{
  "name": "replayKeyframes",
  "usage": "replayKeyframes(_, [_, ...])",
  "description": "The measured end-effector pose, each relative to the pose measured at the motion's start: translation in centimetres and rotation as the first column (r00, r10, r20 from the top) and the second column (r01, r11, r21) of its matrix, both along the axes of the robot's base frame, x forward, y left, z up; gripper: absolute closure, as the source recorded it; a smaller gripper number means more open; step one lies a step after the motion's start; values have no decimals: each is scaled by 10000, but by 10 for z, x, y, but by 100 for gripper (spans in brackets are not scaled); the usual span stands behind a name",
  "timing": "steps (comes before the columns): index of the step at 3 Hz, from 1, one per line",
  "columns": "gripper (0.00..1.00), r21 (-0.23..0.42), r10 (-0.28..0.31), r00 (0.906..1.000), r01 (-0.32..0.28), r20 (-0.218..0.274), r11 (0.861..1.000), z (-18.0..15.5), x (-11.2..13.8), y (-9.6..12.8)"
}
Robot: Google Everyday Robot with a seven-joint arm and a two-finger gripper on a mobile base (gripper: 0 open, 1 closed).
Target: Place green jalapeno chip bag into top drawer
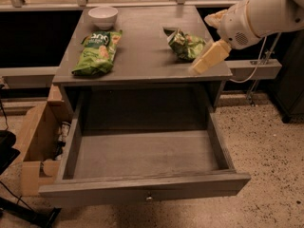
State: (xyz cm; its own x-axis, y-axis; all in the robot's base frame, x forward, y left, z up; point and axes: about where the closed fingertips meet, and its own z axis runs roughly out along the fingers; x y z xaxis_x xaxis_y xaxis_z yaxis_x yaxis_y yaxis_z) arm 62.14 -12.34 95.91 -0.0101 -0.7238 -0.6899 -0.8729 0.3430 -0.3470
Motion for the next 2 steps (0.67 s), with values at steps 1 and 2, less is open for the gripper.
replayKeyframes(1, [0, 662, 3, 9995, -23, 309, 9978, -21, 27, 20])
replayKeyframes(2, [0, 1180, -251, 9947, 133, 996, 9929, -31, 71, 31])
